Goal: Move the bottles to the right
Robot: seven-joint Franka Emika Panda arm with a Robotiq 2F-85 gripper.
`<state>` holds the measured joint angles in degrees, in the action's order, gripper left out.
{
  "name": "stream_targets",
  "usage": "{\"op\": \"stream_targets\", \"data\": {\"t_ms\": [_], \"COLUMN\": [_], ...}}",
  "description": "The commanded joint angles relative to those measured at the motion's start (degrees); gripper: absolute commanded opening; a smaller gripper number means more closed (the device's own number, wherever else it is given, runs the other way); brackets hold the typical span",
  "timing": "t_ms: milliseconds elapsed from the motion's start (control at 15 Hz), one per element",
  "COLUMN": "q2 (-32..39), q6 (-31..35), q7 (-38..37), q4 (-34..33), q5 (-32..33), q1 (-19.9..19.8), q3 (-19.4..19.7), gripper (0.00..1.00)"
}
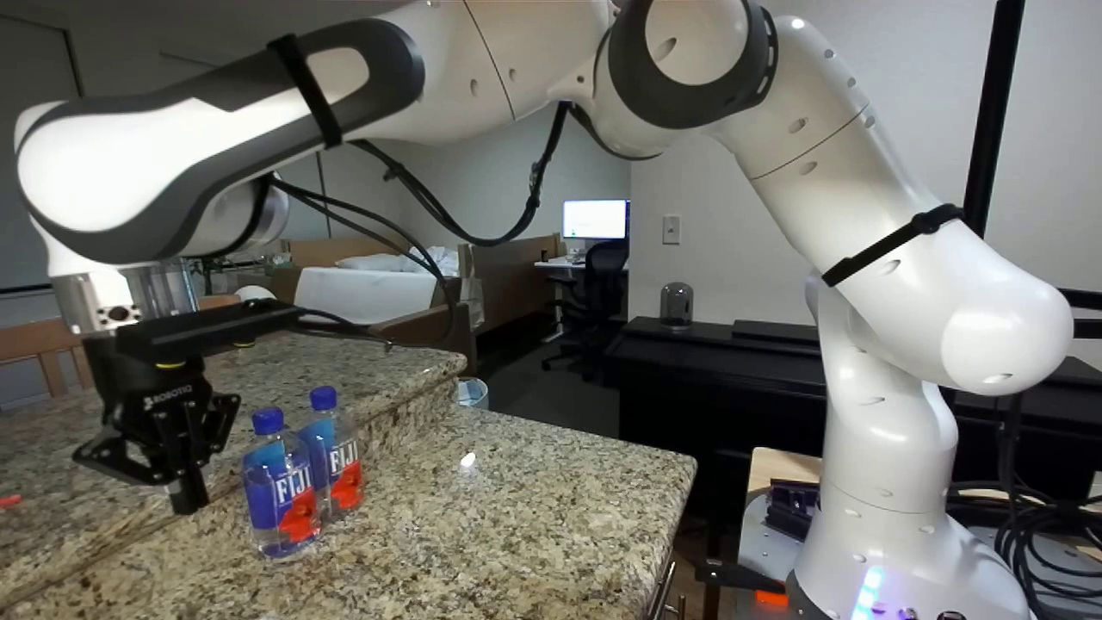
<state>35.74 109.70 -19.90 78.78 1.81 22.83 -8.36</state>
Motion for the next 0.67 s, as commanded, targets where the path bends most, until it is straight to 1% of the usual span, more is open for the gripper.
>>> {"op": "stream_targets", "data": {"t_ms": [0,267,600], "q2": [2.3,4.6,8.7], "q6": [-4.2,-2.5,-2.8], "q7": [-1.9,-1.0,-0.4], "q4": [-2.8,-2.9,-5.7], "q5": [-0.1,-0.9,-1.2], "q1": [0.2,-0.5,-0.6], "q3": [0.9,1.2,1.4], "gripper": [0.08,0.09,0.08]}}
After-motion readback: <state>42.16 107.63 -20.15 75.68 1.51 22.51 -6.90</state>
